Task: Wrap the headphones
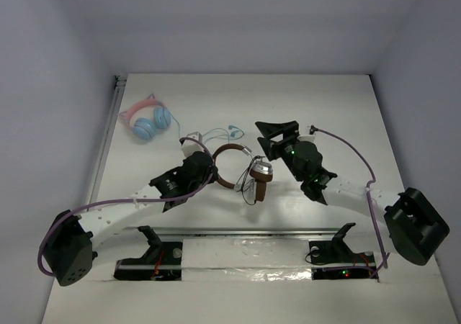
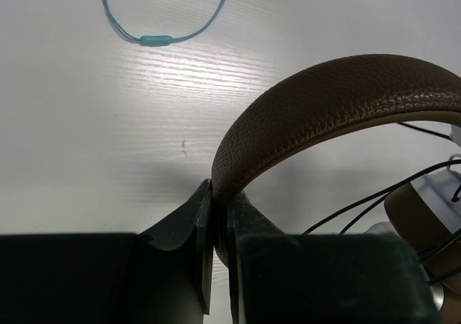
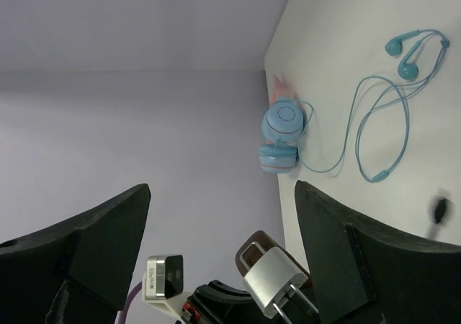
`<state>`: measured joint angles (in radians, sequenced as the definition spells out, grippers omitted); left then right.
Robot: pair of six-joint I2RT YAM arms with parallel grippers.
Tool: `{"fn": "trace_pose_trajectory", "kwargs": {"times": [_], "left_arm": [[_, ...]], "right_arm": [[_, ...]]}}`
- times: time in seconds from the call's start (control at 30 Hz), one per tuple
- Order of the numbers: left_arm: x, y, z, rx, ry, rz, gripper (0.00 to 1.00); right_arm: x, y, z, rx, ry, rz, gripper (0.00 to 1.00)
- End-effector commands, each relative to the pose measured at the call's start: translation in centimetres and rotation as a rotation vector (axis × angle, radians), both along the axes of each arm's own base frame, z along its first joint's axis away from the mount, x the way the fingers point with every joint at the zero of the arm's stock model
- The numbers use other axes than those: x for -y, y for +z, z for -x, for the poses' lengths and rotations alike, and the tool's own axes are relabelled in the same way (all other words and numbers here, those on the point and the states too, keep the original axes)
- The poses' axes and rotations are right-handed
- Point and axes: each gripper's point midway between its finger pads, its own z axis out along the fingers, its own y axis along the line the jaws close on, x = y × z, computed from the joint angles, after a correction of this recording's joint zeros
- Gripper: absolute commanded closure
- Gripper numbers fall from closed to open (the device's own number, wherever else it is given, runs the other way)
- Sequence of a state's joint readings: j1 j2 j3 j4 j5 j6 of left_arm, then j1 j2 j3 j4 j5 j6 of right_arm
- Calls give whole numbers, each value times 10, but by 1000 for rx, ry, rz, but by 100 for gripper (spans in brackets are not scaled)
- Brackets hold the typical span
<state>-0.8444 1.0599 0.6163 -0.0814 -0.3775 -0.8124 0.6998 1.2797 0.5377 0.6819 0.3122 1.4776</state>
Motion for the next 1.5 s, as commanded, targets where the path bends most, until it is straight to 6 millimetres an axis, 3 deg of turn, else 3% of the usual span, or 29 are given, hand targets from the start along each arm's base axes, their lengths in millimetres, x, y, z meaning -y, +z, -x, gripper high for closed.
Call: {"fn": "trace_pose_trajectory", "kwargs": {"times": [0.0,0.23,0.37,0.4,0.47,0.5,0.53,0.57,0.6,0.73,0.77,0.8,0.87,0.9,0.93,0.97,1.0,1.03,1.07,1.1,1.13,1.17,1.2,1.23,1.27,1.33,1.37,1.43,1.47], "left_arm": [[19,41,-13,78,-6,104,100],[21,46,-13,85,-14,111,100],[23,49,-11,97,-27,118,100],[23,51,-12,103,-28,118,100],[25,53,-14,118,-27,103,100],[30,60,-14,131,-36,105,100],[31,61,-17,135,-33,99,100],[34,59,-18,128,-42,87,100],[41,69,-22,149,-52,113,100],[63,81,-34,164,-87,125,100],[69,73,-38,145,-90,106,100],[76,82,-44,163,-97,117,100],[88,73,-52,146,-109,94,100],[96,83,-58,160,-115,110,100],[102,84,-62,164,-123,107,100],[110,73,-67,144,-129,90,100],[119,85,-74,162,-133,106,100],[125,86,-78,160,-136,106,100],[133,72,-83,135,-145,85,100],[142,83,-90,153,-147,103,100],[148,81,-94,149,-148,101,100],[155,63,-100,121,-151,73,100],[163,71,-107,133,-147,84,100],[168,67,-111,127,-145,81,100],[177,47,-115,95,-158,66,100],[193,44,-123,82,-165,82,100],[198,19,-125,42,-173,51,100],[211,17,-131,32,-184,69,100],[215,-1,-131,1,-195,54,100]], "right_arm": [[8,46,-4,102,-40,19,12],[20,84,0,201,-67,175,13],[42,106,9,255,-129,249,17],[51,119,14,285,-159,244,20],[62,121,19,291,-176,325,33],[72,132,25,311,-202,336,62],[78,125,27,285,-209,390,83],[86,135,31,301,-227,432,96],[96,138,33,294,-260,463,100],[137,155,62,295,-311,619,100],[144,158,67,294,-317,641,100],[154,174,73,300,-346,639,100],[169,173,85,268,-351,690,100],[176,183,90,272,-367,684,97],[181,179,94,255,-368,702,95],[185,181,98,255,-373,702,93],[191,184,104,266,-381,689,85],[194,184,108,270,-385,688,81],[197,185,110,274,-389,683,79],[201,187,115,279,-398,674,73],[203,185,116,276,-400,676,70],[205,185,118,275,-403,676,67],[206,184,118,273,-404,678,63],[207,183,119,269,-403,683,61],[207,182,119,267,-403,682,60],[205,178,117,261,-397,693,54],[204,176,117,257,-395,699,52],[203,172,115,247,-390,713,49],[203,170,114,245,-387,720,47]]}}
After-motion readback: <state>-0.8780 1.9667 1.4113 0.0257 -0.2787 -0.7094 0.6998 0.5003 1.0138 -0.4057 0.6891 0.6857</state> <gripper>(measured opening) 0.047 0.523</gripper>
